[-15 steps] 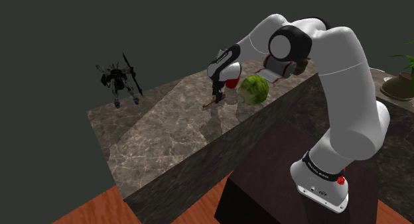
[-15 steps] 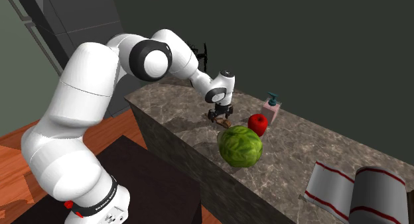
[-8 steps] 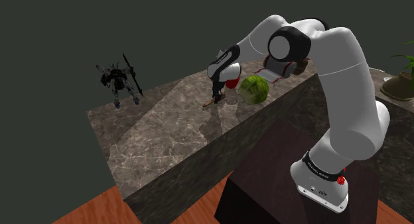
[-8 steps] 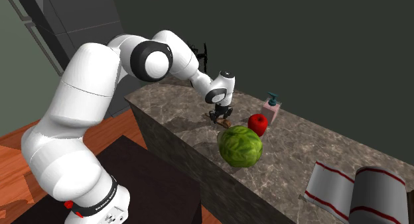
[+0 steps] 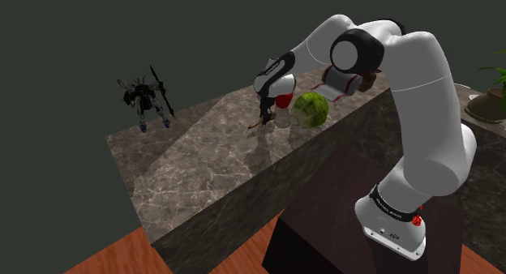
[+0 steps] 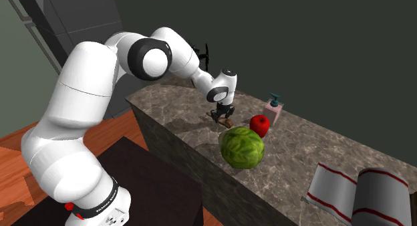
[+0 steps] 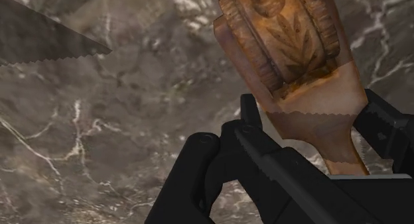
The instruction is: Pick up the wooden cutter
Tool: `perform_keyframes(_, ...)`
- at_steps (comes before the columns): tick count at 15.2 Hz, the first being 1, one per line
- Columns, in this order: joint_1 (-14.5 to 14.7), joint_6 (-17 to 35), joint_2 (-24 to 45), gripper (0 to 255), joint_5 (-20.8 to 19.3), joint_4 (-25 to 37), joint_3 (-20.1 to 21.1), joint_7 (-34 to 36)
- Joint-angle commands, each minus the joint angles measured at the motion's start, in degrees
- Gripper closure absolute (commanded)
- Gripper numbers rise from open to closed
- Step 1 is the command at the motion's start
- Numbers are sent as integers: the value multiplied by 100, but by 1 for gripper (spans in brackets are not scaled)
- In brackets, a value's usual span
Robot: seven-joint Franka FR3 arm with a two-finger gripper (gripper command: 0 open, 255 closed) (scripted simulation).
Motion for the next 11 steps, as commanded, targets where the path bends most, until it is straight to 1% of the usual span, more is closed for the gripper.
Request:
perform_keyframes(1, 22, -94, -139, 255, -31, -46, -33, 27)
perform_keyframes(11, 120, -560, -731, 255, -193, -168, -174, 170)
